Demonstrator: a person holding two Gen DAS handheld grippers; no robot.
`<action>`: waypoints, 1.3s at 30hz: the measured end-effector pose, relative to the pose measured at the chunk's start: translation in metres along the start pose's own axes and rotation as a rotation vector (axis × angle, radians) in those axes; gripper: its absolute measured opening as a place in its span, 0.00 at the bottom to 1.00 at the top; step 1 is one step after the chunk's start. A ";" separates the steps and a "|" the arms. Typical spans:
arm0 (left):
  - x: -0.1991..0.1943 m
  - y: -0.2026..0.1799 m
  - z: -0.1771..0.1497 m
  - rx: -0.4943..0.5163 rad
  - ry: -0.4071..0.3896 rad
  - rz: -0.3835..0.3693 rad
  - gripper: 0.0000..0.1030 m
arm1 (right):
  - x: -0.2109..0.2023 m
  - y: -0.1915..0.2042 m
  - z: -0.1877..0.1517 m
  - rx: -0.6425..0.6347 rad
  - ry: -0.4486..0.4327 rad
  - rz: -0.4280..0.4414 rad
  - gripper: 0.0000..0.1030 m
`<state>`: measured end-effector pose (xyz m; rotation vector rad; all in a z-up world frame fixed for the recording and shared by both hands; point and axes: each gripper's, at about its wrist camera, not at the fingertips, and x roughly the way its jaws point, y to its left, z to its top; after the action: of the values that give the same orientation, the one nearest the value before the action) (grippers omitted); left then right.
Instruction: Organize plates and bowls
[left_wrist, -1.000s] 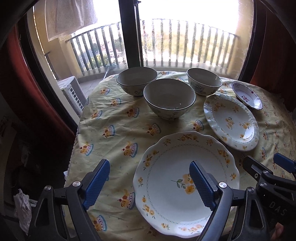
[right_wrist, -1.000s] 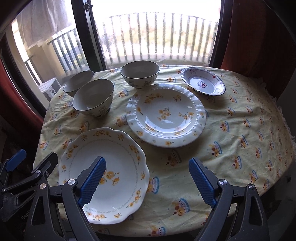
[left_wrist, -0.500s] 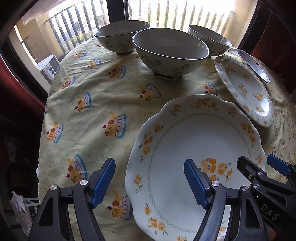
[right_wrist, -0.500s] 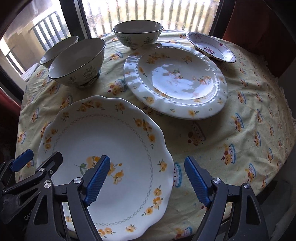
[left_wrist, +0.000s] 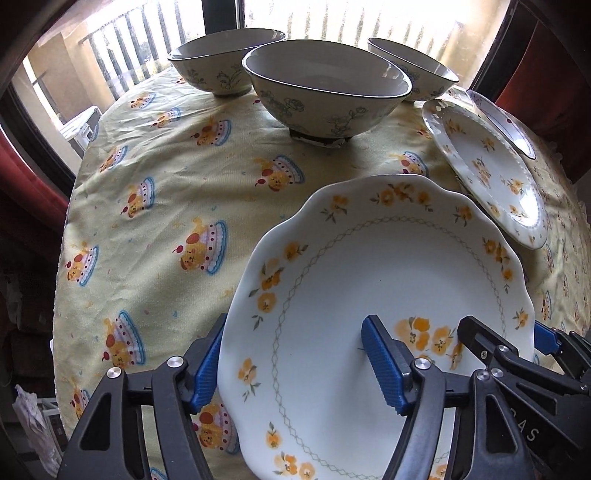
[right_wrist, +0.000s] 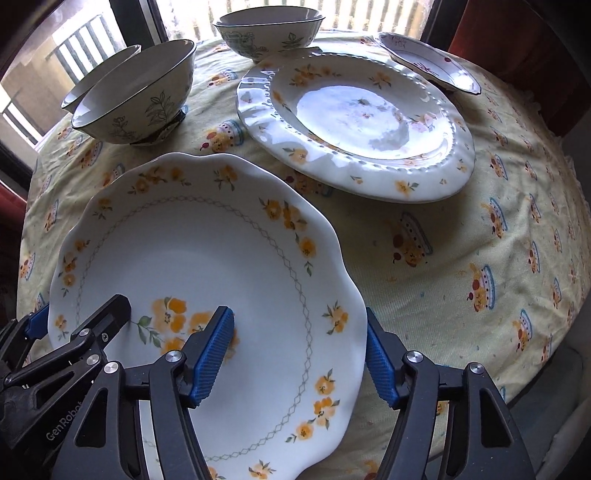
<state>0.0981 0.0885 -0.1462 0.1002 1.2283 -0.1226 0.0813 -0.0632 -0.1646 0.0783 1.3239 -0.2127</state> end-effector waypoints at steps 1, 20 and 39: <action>0.000 -0.002 -0.001 -0.004 -0.001 0.003 0.69 | 0.000 0.000 0.000 -0.002 0.000 0.004 0.67; -0.043 -0.048 -0.010 -0.048 -0.023 0.096 0.71 | -0.041 -0.040 0.009 -0.094 0.004 0.106 0.66; -0.049 -0.191 0.015 -0.134 -0.078 0.071 0.71 | -0.056 -0.178 0.055 -0.174 -0.057 0.115 0.66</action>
<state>0.0678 -0.1006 -0.0966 0.0227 1.1509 0.0175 0.0853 -0.2408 -0.0857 0.0013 1.2719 -0.0020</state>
